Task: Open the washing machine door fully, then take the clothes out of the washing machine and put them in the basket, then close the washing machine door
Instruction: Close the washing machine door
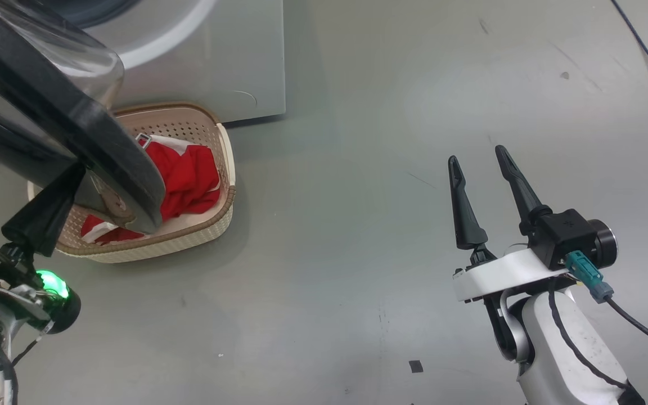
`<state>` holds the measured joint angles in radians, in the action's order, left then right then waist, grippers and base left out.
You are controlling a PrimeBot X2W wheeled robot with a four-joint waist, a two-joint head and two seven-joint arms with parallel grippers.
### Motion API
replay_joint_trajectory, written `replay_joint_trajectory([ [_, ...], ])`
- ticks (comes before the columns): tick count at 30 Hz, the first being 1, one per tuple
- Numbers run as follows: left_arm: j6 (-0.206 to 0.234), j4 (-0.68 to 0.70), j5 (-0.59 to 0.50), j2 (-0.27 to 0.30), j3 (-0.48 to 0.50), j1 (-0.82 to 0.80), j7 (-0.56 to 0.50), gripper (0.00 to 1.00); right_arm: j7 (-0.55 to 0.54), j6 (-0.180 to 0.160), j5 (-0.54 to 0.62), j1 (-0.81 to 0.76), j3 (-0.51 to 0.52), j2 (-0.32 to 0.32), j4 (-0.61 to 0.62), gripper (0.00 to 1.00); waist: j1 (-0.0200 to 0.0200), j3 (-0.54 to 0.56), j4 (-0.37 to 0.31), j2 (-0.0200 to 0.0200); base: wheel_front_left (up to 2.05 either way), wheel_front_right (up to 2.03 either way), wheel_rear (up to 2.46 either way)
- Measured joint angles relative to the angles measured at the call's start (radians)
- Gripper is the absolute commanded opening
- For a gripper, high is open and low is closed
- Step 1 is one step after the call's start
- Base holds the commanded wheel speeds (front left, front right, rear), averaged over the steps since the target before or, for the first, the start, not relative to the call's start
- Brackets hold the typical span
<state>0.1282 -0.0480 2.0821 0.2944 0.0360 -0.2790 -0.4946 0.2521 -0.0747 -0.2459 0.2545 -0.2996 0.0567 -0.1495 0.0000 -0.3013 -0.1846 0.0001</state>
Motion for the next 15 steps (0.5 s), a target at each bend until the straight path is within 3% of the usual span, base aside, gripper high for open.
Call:
replay_joint_trajectory([
  [15, 0.0, -0.037, -0.018, -0.01, 0.011, -0.073, 0.135, 0.0, 0.0, -0.017, -0.031, -0.022, -0.016, -0.002, 0.023, 1.0, 0.0, -0.042, -0.097, 0.0, 0.0, 0.0, 0.0],
])
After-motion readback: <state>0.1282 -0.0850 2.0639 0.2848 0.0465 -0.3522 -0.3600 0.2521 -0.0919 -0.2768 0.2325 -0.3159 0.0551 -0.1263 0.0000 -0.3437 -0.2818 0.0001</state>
